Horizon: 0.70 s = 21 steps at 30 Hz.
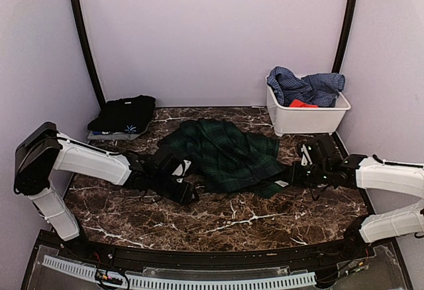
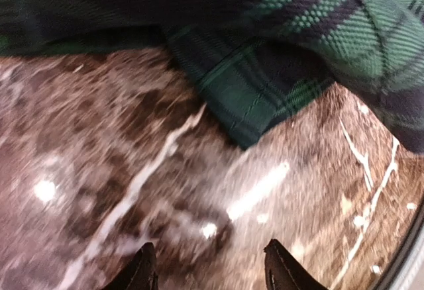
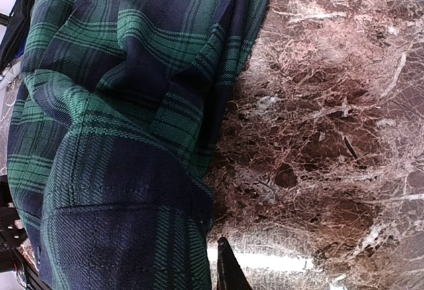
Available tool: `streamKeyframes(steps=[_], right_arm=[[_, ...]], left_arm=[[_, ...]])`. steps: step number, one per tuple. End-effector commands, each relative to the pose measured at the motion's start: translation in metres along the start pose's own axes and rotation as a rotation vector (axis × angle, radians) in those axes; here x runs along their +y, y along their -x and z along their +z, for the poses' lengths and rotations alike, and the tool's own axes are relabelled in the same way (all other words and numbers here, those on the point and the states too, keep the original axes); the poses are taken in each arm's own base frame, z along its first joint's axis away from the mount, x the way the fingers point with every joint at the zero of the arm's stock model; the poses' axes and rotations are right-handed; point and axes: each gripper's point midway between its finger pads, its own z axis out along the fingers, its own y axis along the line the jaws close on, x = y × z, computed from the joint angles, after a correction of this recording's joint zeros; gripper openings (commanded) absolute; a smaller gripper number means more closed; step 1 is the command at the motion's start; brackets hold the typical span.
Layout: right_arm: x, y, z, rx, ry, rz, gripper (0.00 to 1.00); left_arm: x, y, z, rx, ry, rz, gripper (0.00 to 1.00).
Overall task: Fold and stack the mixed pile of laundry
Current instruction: Adjust the crumpled skirt at the center of the board, then pick up the crumpled skirt from the center of the board.
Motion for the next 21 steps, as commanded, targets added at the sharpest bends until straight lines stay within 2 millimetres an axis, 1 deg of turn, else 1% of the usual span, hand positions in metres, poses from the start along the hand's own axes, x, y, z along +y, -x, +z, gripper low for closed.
streamKeyframes(steps=[1, 2, 3, 4, 5, 6, 7, 8, 9, 10, 11, 12, 13, 14, 15, 16, 17, 18, 19, 20, 21], right_arm=[[0.008, 0.015, -0.004, -0.053, 0.025, -0.019, 0.08], [0.01, 0.016, -0.004, -0.052, 0.032, -0.024, 0.07], [0.012, 0.017, -0.005, -0.056, 0.035, -0.025, 0.07], [0.012, 0.018, -0.005, -0.057, 0.036, -0.029, 0.06], [0.015, 0.018, -0.005, -0.052, 0.048, -0.032, 0.06], [0.018, 0.018, -0.006, -0.048, 0.059, -0.038, 0.05], [0.019, 0.019, -0.007, -0.048, 0.061, -0.041, 0.05], [0.02, 0.02, -0.008, -0.05, 0.062, -0.043, 0.05], [0.021, 0.022, -0.009, -0.055, 0.066, -0.046, 0.04], [0.022, 0.023, -0.01, -0.06, 0.068, -0.05, 0.03], [0.023, 0.025, -0.012, -0.066, 0.069, -0.053, 0.02], [0.025, 0.029, -0.014, -0.075, 0.069, -0.058, 0.01], [0.026, 0.032, -0.017, -0.082, 0.066, -0.064, 0.01], [0.028, 0.035, -0.021, -0.087, 0.067, -0.075, 0.0], [0.028, 0.042, -0.026, -0.114, 0.051, -0.085, 0.0], [0.028, 0.049, -0.033, -0.139, 0.041, -0.096, 0.0], [0.031, 0.056, -0.04, -0.161, 0.036, -0.107, 0.0], [0.034, 0.063, -0.047, -0.185, 0.041, -0.121, 0.0], [0.039, 0.071, -0.056, -0.212, 0.049, -0.139, 0.0], [0.044, 0.079, -0.064, -0.235, 0.052, -0.159, 0.0], [0.048, 0.086, -0.072, -0.257, 0.052, -0.181, 0.0]], left_arm=[[-0.025, 0.035, 0.023, -0.167, -0.04, 0.054, 0.55], [-0.025, 0.037, 0.032, -0.171, -0.03, 0.054, 0.56], [-0.028, 0.043, 0.034, -0.183, -0.033, 0.054, 0.57], [-0.026, 0.042, 0.043, -0.18, -0.027, 0.052, 0.58], [-0.028, 0.047, 0.046, -0.19, -0.027, 0.051, 0.59], [-0.026, 0.047, 0.052, -0.19, -0.018, 0.052, 0.6], [-0.028, 0.052, 0.055, -0.2, -0.019, 0.056, 0.6], [-0.026, 0.051, 0.062, -0.195, -0.015, 0.057, 0.6], [-0.026, 0.056, 0.064, -0.209, -0.001, 0.061, 0.59], [-0.019, 0.055, 0.069, -0.211, 0.032, 0.06, 0.57], [-0.018, 0.058, 0.07, -0.216, 0.042, 0.062, 0.49], [-0.014, 0.059, 0.07, -0.222, 0.066, 0.062, 0.37], [-0.012, 0.06, 0.068, -0.226, 0.077, 0.068, 0.3], [-0.012, 0.065, 0.059, -0.245, 0.093, 0.069, 0.19], [-0.01, 0.066, 0.052, -0.253, 0.104, 0.073, 0.13], [-0.009, 0.071, 0.035, -0.278, 0.123, 0.07, 0.04], [-0.015, 0.087, 0.009, -0.339, 0.12, 0.068, 0.02], [-0.015, 0.086, -0.003, -0.338, 0.13, 0.07, 0.0], [-0.02, 0.094, -0.029, -0.371, 0.125, 0.074, 0.0], [-0.024, 0.1, -0.045, -0.393, 0.118, 0.074, 0.0], [-0.027, 0.104, -0.072, -0.41, 0.112, 0.076, 0.0]])
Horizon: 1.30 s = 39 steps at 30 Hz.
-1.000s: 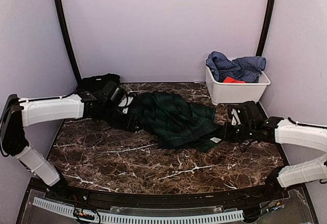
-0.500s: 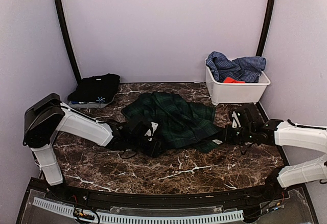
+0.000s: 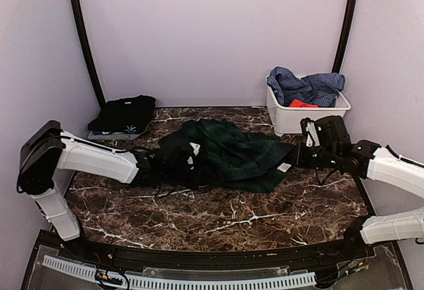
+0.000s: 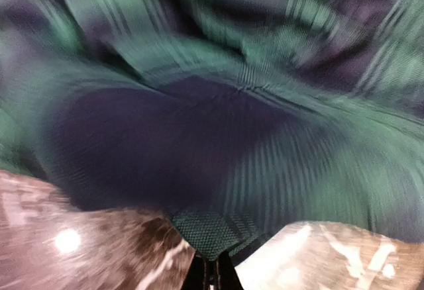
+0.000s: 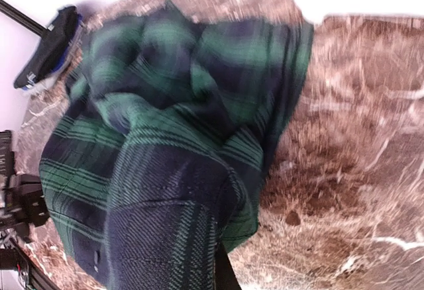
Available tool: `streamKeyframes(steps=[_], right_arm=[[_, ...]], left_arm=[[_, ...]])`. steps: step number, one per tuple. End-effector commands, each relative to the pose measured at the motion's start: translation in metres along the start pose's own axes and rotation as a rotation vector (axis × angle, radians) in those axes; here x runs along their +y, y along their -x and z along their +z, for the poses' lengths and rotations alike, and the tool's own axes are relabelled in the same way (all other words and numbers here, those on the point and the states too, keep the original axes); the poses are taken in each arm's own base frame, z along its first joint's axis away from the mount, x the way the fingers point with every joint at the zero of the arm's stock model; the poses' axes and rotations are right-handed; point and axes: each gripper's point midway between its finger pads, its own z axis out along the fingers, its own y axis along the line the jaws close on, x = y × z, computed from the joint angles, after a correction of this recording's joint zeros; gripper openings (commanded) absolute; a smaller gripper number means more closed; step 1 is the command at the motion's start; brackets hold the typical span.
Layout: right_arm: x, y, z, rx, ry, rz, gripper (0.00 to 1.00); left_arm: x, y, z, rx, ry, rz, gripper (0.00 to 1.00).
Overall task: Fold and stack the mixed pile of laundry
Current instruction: Pick up the crumpled skirt from the center of the board.
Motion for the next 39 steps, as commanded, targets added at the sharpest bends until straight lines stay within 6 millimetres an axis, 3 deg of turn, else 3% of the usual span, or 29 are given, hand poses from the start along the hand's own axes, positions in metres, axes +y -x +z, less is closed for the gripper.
streamKeyframes(steps=[1, 4, 7, 9, 11, 17, 22, 23, 25, 28, 29, 33, 39], right_arm=[[0.019, 0.057, -0.04, -0.159, -0.002, -0.104, 0.0], [0.017, 0.072, -0.057, -0.171, -0.061, -0.156, 0.0], [0.021, 0.077, -0.066, -0.179, -0.059, -0.186, 0.0], [0.021, 0.067, -0.063, -0.145, -0.044, -0.194, 0.0], [0.02, 0.049, -0.056, -0.085, -0.009, -0.186, 0.0], [0.03, -0.042, -0.029, 0.151, 0.197, -0.096, 0.0], [0.023, -0.095, -0.023, 0.282, 0.22, -0.079, 0.01], [0.022, -0.102, -0.024, 0.302, 0.231, -0.084, 0.08], [0.026, -0.113, -0.028, 0.346, 0.269, -0.096, 0.33], [0.046, -0.131, -0.04, 0.421, 0.373, -0.135, 0.74], [0.053, -0.134, -0.045, 0.439, 0.392, -0.161, 0.83], [0.081, -0.126, -0.059, 0.404, 0.438, -0.303, 0.88], [0.103, -0.092, -0.046, 0.283, 0.283, -0.505, 0.82]], left_arm=[[-0.005, 0.072, -0.098, -0.17, 0.002, 0.002, 0.0], [0.0, 0.086, -0.151, -0.179, 0.022, 0.01, 0.0], [0.008, 0.093, -0.184, -0.166, 0.028, 0.017, 0.0], [0.018, 0.082, -0.194, -0.107, 0.057, 0.024, 0.0], [0.024, 0.059, -0.199, -0.022, 0.059, 0.039, 0.0], [0.037, -0.037, -0.185, 0.211, 0.037, 0.009, 0.0], [0.029, -0.047, -0.18, 0.246, 0.051, 0.02, 0.0], [0.028, -0.048, -0.174, 0.253, 0.051, 0.01, 0.0], [0.024, -0.048, -0.164, 0.258, 0.044, -0.007, 0.0], [0.013, -0.034, -0.155, 0.236, 0.018, -0.013, 0.0], [0.01, -0.034, -0.15, 0.247, 0.009, -0.009, 0.0], [-0.001, -0.018, -0.146, 0.249, -0.014, 0.014, 0.0], [-0.008, -0.01, -0.148, 0.233, -0.043, 0.016, 0.0]])
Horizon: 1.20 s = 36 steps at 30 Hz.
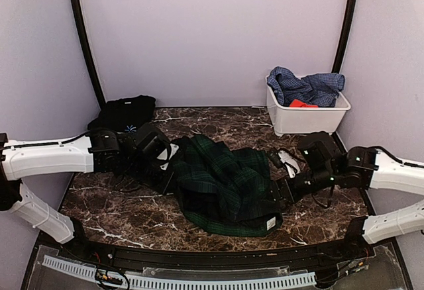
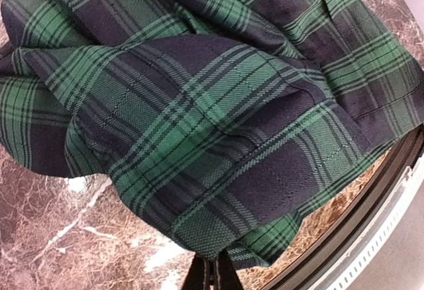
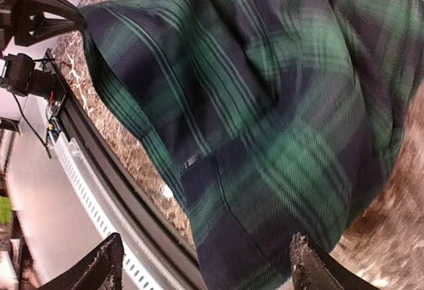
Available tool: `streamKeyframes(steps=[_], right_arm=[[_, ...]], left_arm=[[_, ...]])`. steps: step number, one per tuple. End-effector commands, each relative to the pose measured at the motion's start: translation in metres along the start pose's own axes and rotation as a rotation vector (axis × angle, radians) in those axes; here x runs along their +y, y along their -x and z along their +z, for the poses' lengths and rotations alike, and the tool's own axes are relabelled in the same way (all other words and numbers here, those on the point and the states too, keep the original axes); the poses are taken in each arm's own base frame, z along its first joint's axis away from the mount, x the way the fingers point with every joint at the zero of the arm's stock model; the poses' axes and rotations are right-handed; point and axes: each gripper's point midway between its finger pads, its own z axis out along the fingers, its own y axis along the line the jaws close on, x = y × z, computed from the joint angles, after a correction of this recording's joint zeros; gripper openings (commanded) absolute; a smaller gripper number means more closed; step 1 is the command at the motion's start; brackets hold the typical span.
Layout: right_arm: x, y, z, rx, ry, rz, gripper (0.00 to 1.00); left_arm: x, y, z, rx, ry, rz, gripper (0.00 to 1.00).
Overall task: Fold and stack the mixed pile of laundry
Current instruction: Pick up the crumpled skirt from the center of the board.
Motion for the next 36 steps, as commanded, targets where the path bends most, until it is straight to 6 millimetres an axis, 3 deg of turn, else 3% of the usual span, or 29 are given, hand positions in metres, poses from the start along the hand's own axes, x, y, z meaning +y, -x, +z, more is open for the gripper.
streamKeyframes(steps=[1, 6, 11, 20, 24, 31, 36], right_arm=[[0.008, 0.034, 0.006, -0.058, -0.136, -0.18, 0.81], [0.023, 0.043, 0.052, 0.014, -0.217, -0.287, 0.74], [0.041, 0.058, 0.092, -0.009, -0.227, -0.287, 0.73], [0.05, 0.072, 0.139, 0.003, -0.226, -0.253, 0.74], [0.054, 0.068, 0.145, 0.024, -0.243, -0.275, 0.79], [0.048, 0.041, 0.145, 0.083, -0.391, -0.407, 0.93], [0.017, 0.027, 0.145, 0.118, -0.595, -0.406, 0.88]], left_arm=[[-0.008, 0.013, -0.011, -0.042, -0.039, 0.003, 0.0], [-0.007, 0.019, -0.016, -0.05, -0.074, -0.036, 0.0], [-0.004, 0.025, -0.023, -0.079, -0.111, -0.069, 0.0], [-0.001, 0.021, -0.025, -0.086, -0.133, -0.099, 0.0], [0.003, 0.022, -0.028, -0.095, -0.131, -0.111, 0.0], [0.01, 0.023, -0.03, -0.099, -0.142, -0.13, 0.0], [0.013, 0.025, -0.033, -0.106, -0.148, -0.139, 0.0]])
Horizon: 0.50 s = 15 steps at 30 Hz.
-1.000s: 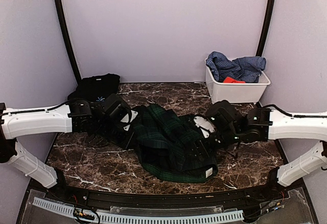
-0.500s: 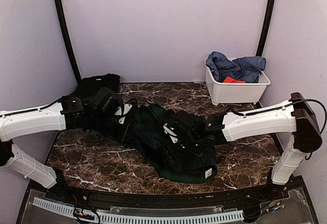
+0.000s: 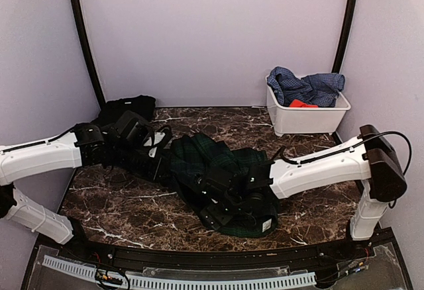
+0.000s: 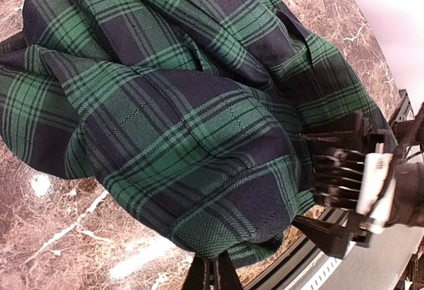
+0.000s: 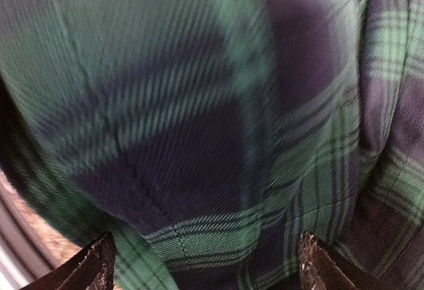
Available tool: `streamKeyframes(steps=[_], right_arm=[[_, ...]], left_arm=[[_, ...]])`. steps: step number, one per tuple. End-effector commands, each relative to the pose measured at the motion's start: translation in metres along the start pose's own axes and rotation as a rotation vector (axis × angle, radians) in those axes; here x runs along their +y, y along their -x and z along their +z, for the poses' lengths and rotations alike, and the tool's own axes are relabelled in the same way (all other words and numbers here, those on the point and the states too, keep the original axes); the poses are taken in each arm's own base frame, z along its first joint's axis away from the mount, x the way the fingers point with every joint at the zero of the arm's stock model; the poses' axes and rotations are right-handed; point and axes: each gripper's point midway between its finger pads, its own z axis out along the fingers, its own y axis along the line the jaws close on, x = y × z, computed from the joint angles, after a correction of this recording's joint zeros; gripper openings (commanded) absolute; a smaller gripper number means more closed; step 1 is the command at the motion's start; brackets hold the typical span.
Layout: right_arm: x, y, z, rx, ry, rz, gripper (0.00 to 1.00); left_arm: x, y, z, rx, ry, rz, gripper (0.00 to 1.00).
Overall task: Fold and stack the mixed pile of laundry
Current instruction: Pick up the crumpled skirt from the center of the board.
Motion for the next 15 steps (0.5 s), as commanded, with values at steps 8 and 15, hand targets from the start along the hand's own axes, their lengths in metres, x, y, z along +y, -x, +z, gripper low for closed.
streamKeyframes(steps=[8, 15], right_arm=[[-0.076, 0.002, -0.029, -0.052, -0.369, 0.092, 0.22], [-0.094, 0.082, -0.094, -0.347, -0.237, 0.175, 0.0]], left_arm=[[0.01, 0.0, -0.016, -0.033, -0.001, -0.011, 0.0], [0.019, 0.006, -0.016, -0.065, 0.022, -0.023, 0.0]])
